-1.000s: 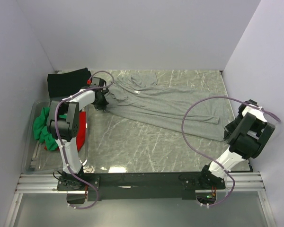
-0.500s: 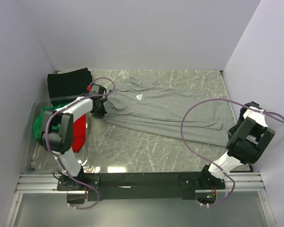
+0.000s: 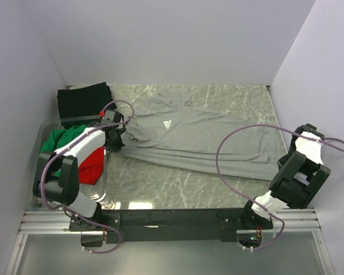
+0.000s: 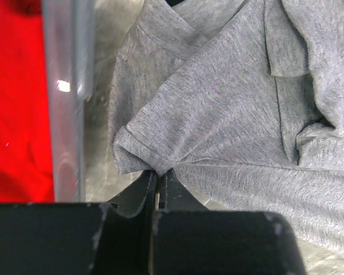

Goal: Fold and stack the t-shirts
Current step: Fold the tshirt

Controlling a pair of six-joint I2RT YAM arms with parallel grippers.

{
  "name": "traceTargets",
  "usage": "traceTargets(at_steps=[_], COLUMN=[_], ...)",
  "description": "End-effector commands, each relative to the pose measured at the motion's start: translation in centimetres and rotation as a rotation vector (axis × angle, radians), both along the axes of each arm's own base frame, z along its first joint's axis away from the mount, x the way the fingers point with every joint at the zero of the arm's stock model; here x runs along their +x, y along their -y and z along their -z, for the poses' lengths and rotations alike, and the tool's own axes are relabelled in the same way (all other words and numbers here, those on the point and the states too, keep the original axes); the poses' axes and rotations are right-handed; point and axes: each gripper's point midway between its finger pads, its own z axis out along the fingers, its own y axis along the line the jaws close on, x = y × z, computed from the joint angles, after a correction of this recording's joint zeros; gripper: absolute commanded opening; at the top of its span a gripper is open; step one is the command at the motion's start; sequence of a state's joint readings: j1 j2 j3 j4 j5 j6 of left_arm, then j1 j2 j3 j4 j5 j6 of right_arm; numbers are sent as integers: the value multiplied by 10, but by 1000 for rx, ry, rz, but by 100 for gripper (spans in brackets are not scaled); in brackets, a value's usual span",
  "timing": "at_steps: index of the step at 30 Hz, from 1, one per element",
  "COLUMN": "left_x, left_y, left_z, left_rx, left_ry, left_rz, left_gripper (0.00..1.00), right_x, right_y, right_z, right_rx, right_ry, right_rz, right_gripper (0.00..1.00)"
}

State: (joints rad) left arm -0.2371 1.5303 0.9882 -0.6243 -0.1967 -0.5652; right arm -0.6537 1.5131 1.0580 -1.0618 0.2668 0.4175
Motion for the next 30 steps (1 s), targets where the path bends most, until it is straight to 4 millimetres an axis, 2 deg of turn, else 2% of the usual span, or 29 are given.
traceTargets(at_steps=[1, 4, 7, 8, 10, 11, 14, 17, 21, 26, 30], left_x=[-13, -21, -24, -24, -21, -19, -12, -8, 0, 6, 13], left_y=[-13, -11, -6, -5, 2, 5, 16, 25, 41, 67, 86], left_z=[-7, -5, -8, -10, -19, -23, -38, -53, -68, -52, -49], left_rx=[50, 34, 7, 1, -24, -33, -83, -125, -195, -275, -331], left_ry=[0, -13, -5, 3, 31, 45, 85, 111, 156, 99, 108], left_rz=[-24, -22, -11, -6, 14, 24, 56, 73, 119, 191, 242], left_gripper=[0, 1, 14, 24, 35, 45, 59, 67, 67, 59, 55], right_x=[-14, -17, -17, -18, -17, -19, -18, -17, -11, 3, 14], right_y=[6, 6, 6, 6, 7, 6, 5, 3, 3, -8, -17], right_z=[-12, -20, -26, -27, -32, -34, -38, -43, -47, -46, -43], right_rx=[-66, -90, -88, -89, -101, -101, -101, -108, -136, -127, -113], right_ry=[-13, -7, -6, -7, 1, -1, 13, 28, 60, 122, 150], right_rz=[45, 55, 56, 58, 66, 67, 77, 85, 62, 30, 3], right_gripper=[0, 0, 1, 18, 34, 46, 54, 58, 58, 57, 56])
